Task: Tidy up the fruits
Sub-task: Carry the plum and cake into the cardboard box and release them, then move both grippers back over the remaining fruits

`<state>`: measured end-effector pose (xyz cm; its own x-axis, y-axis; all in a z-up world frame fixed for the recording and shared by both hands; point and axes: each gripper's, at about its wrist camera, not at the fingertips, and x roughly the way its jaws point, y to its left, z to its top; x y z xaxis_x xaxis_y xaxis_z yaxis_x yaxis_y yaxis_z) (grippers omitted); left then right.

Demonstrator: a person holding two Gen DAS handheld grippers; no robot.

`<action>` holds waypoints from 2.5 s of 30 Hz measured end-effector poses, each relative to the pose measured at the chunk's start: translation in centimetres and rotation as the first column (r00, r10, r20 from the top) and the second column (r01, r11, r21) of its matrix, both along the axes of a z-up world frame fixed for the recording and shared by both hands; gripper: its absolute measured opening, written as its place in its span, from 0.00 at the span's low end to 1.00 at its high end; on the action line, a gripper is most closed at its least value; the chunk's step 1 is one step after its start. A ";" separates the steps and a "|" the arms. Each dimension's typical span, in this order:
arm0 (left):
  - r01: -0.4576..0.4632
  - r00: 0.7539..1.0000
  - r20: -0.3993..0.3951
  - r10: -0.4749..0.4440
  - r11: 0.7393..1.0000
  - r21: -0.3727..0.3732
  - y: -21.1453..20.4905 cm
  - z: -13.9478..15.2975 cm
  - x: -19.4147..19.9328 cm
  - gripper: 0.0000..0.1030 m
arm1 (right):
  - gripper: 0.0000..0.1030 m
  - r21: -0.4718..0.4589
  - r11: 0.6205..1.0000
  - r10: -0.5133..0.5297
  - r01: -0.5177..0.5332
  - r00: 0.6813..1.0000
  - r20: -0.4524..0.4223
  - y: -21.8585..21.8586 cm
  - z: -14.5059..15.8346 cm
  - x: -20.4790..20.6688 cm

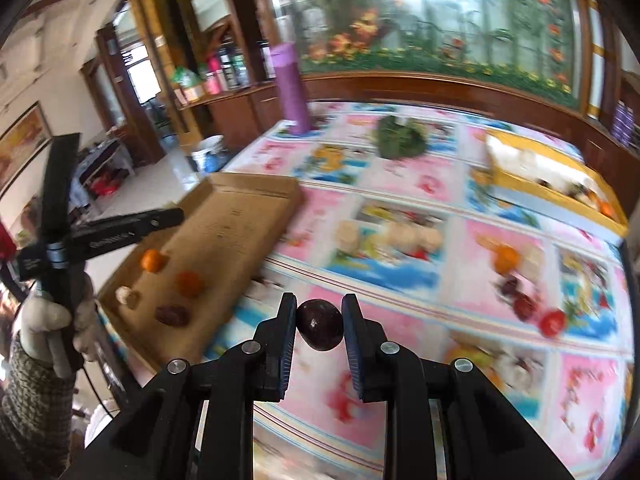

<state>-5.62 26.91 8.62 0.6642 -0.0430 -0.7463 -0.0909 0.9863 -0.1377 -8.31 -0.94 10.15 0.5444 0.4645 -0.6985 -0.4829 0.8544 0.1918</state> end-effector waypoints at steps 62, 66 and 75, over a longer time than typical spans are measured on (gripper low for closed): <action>0.033 0.999 0.001 -0.033 0.999 -0.029 -11.0 -1.2 -3.7 0.70 | 0.76 -0.044 0.916 -0.401 0.400 0.916 -0.016 -16.7 -4.9 0.9; 0.126 0.991 -0.029 -0.127 0.992 -0.021 -14.0 -2.2 -1.6 0.70 | 0.76 -0.059 0.896 -0.441 0.439 0.897 -0.032 -19.2 -5.4 3.3; 0.207 0.978 -0.042 -0.206 0.978 0.031 -17.1 -2.7 4.5 0.70 | 0.76 -0.005 0.883 -0.469 0.470 0.879 -0.086 -20.1 -6.8 7.6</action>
